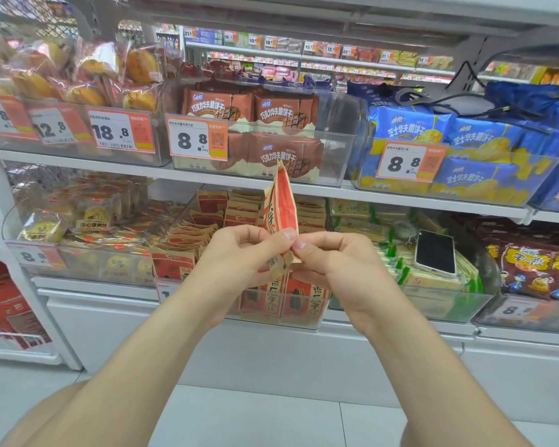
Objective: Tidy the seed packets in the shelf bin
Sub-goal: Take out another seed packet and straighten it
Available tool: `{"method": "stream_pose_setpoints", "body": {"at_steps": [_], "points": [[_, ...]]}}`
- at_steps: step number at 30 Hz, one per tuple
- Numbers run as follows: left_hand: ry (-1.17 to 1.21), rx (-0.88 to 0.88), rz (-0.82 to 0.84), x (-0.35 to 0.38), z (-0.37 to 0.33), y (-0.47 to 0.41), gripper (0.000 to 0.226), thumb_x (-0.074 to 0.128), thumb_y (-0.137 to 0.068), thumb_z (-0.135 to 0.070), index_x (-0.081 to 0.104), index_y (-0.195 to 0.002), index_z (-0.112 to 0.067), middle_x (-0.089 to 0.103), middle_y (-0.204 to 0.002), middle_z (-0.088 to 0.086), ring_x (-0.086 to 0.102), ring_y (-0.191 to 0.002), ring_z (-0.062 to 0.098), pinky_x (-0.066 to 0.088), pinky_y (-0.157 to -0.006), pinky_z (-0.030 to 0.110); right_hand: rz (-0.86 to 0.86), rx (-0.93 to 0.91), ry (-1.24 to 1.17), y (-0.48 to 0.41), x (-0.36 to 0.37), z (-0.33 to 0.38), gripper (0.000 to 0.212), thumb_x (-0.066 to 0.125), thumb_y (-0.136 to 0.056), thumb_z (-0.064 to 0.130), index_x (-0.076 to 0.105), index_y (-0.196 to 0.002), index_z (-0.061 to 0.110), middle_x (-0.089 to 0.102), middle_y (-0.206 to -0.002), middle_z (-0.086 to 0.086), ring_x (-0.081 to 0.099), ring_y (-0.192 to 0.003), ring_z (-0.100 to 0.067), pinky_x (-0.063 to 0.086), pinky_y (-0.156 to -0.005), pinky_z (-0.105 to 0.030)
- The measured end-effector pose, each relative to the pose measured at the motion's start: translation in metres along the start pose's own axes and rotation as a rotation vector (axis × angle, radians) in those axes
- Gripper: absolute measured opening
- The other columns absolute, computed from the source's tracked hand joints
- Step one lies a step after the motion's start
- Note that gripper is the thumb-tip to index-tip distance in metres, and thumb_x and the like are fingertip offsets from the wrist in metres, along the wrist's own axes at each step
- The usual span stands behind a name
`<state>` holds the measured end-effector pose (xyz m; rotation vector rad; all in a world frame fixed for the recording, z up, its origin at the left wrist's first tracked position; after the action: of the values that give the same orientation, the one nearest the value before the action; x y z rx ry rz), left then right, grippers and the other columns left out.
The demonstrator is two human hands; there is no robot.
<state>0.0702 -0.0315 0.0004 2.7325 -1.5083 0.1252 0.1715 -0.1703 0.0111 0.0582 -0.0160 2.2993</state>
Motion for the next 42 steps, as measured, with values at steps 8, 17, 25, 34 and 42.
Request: {"method": "stream_pose_setpoints", "body": {"at_steps": [8, 17, 25, 34, 42], "points": [[0.021, -0.022, 0.005, 0.000, -0.001, 0.001, 0.048, 0.081, -0.090, -0.039, 0.068, -0.117, -0.001, 0.082, -0.106, 0.018, 0.078, -0.106, 0.039, 0.065, -0.095, 0.045, -0.019, -0.042, -0.055, 0.002, 0.000, 0.005, 0.015, 0.074, -0.098, 0.006, 0.077, -0.113, 0.004, 0.082, -0.096, -0.015, 0.080, -0.089, -0.024, 0.066, -0.074, -0.029], [0.046, 0.024, -0.140, 0.002, -0.001, 0.001, 0.054, 0.085, -0.083, -0.048, 0.055, -0.124, -0.028, 0.081, -0.101, -0.003, 0.077, -0.076, 0.013, 0.057, -0.069, 0.038, 0.410, -0.011, 0.330, 0.008, 0.000, 0.000, 0.051, 0.071, -0.100, 0.000, 0.049, -0.141, 0.021, 0.075, -0.083, -0.011, 0.074, -0.082, -0.023, 0.061, -0.080, -0.036], [0.085, 0.000, -0.005, 0.016, 0.005, 0.007, 0.054, 0.084, -0.083, -0.048, 0.060, -0.116, -0.012, 0.078, -0.101, 0.017, 0.074, -0.085, 0.024, 0.065, -0.083, 0.048, 0.064, -0.100, 0.355, -0.005, 0.005, -0.001, 0.031, 0.046, -0.114, 0.039, 0.061, -0.109, 0.011, 0.077, -0.087, -0.020, 0.079, -0.079, -0.035, 0.067, -0.075, -0.054], [0.228, -0.125, 0.087, 0.022, 0.011, 0.006, 0.035, 0.064, -0.105, -0.035, 0.063, -0.121, -0.004, 0.071, -0.110, 0.016, 0.066, -0.101, 0.032, 0.050, -0.079, 0.042, 0.054, -0.186, 0.111, -0.002, 0.006, 0.007, 0.023, 0.049, -0.112, 0.010, 0.060, -0.093, 0.004, 0.068, -0.067, -0.004, 0.070, -0.062, -0.013, 0.058, -0.058, -0.026], [0.137, -0.113, 0.195, 0.024, 0.000, 0.006, 0.040, 0.066, -0.094, -0.042, 0.074, -0.118, -0.011, 0.081, -0.104, 0.015, 0.081, -0.093, 0.031, 0.066, -0.084, 0.042, 0.144, -0.236, 0.136, -0.002, 0.000, 0.009, 0.021, 0.057, -0.110, 0.031, 0.072, -0.113, 0.016, 0.069, -0.094, -0.010, 0.068, -0.075, -0.013, 0.058, -0.060, -0.022]]}}
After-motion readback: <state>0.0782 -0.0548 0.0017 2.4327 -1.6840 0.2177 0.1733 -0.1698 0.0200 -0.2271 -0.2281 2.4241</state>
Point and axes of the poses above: each hand's wrist, its own y-axis away from the middle knuckle, its own x-axis out of the palm, z = x × y, the point moved 3 cm from there along -y, towards the middle knuckle
